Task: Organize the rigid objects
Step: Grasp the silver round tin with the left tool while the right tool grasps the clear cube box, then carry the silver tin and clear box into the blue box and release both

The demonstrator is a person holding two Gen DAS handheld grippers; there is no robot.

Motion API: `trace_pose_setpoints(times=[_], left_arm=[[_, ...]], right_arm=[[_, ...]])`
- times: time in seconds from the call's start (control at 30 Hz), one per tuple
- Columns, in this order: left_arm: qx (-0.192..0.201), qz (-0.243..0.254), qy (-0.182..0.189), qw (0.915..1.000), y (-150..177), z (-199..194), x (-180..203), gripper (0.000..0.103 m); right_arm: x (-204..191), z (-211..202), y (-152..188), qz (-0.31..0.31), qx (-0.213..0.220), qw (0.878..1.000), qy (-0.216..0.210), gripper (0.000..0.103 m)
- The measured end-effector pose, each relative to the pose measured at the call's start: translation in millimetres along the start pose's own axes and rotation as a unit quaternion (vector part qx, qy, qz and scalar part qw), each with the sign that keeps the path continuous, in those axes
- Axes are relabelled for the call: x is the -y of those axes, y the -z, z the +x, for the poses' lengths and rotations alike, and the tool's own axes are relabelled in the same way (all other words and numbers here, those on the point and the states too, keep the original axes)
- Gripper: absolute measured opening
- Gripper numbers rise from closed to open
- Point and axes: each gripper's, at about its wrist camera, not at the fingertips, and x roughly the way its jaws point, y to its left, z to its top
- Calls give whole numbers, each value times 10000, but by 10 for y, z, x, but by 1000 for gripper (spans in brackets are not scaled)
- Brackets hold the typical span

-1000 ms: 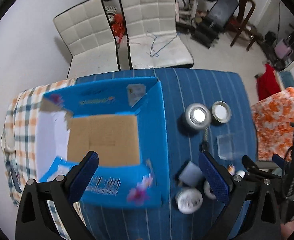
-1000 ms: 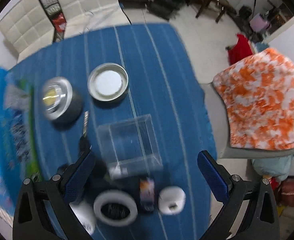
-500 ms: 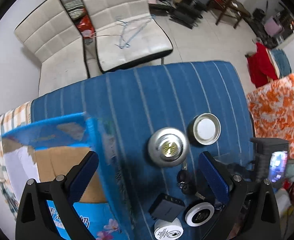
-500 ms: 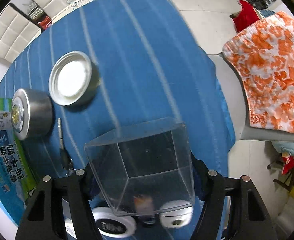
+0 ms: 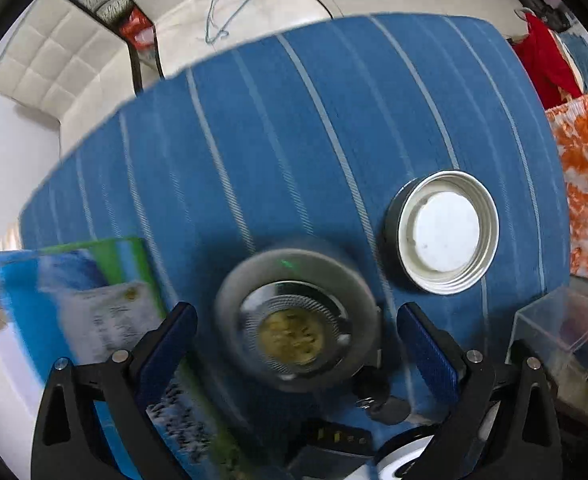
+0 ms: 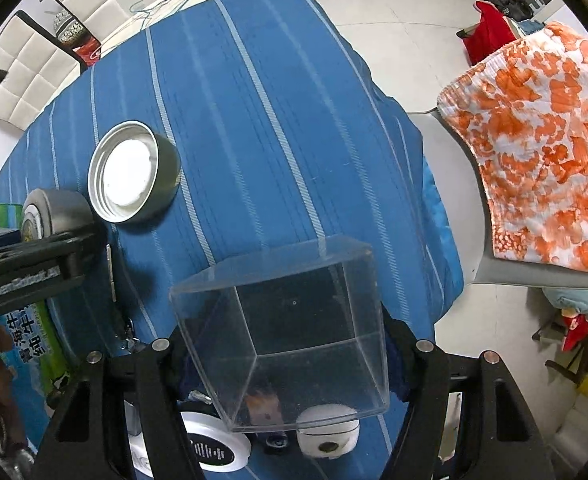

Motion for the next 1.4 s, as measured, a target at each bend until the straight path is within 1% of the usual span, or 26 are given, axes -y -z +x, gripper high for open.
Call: trace_pose_setpoints(times=[0.03, 0.1, 0.13, 0.17, 0.23, 0.27, 0.37, 0.47, 0.53, 0.6, 0.7, 0.8, 0.87, 0.97, 1.03, 1.1, 1.13, 1.17, 1.23, 1.27, 1.3, 1.33, 1.37, 1.4], left_arm=[[-14, -3, -16, 10000, -20, 42, 12, 102], [-35, -14, 19, 10000, -55, 103, 20, 93], [-55, -36, 31, 10000, -71, 146, 13, 76], [-48, -53, -13, 10000, -76, 174, 8, 72], [154, -140, 142, 9997, -75, 165, -35, 71], [202, -147, 160, 9996, -84, 166, -36, 70], [332, -186, 160, 9991, -33, 123, -90, 70], [489, -161, 114, 9986, 36, 60, -54, 70], [607, -147, 113, 9980, 94, -14, -32, 70], [755, -126, 143, 9970, 205, -133, 8, 70], [1014, -115, 213, 9946, 276, -357, -10, 70], [1293, -150, 385, 9908, 448, -656, -62, 70], [1511, -183, 480, 9872, 584, -887, -174, 70], [1714, -303, 557, 9832, 811, -1161, -340, 70], [1829, -392, 599, 9805, 950, -1266, -534, 70], [1916, -527, 646, 9779, 1107, -1357, -798, 70], [1940, -622, 682, 9766, 1207, -1420, -969, 70], [1948, -690, 719, 9758, 1271, -1419, -1105, 70], [1906, -935, 880, 9732, 1500, -1441, -1487, 70], [1851, -1033, 922, 9729, 1557, -1415, -1567, 70], [1770, -1171, 985, 9723, 1641, -1392, -1727, 70], [1719, -1269, 1019, 9716, 1711, -1376, -1812, 70], [1654, -1405, 1043, 9706, 1790, -1340, -1995, 70], [1603, -1496, 1022, 9703, 1822, -1294, -2121, 70]], right_arm=[[-10, 6, -4, -3, -1, 10000, 10, 72], [-24, 32, -19, -8, -19, 10000, 30, 72], [-23, 46, -22, -15, -23, 10000, 40, 72], [-40, 60, -21, -23, -28, 10000, 59, 72], [-54, 74, -13, -37, -29, 10000, 78, 72], [-58, 67, -14, -31, -6, 10000, 86, 72], [-58, 46, 12, -50, 63, 9999, 130, 71], [-69, -16, 66, -136, 146, 9994, 269, 71], [-86, -89, 121, -152, 227, 9993, 254, 71], [-86, -160, 173, -127, 276, 9993, 196, 71], [-115, -345, 271, -93, 425, 9990, 61, 71], [-209, -608, 379, -133, 642, 9978, -90, 71], [-324, -814, 469, -213, 818, 9962, -196, 71], [-586, -1090, 620, -370, 1024, 9933, -384, 71], [-799, -1218, 718, -444, 1018, 9916, -663, 71], [-1082, -1336, 823, -560, 972, 9886, -1008, 71], [-1178, -1368, 848, -605, 983, 9879, -1040, 71], [-1389, -1418, 911, -704, 1032, 9868, -1027, 71], [-1655, -1453, 982, -815, 1049, 9852, -1086, 71], [-1833, -1444, 1014, -898, 1036, 9843, -1113, 71], [-2051, -1423, 1031, -990, 1006, 9835, -1134, 71], [-2155, -1403, 1037, -1036, 990, 9830, -1150, 71], [-2299, -1370, 1031, -1094, 965, 9824, -1163, 71], [-2503, -1317, 1009, -1171, 918, 9818, -1184, 71]])
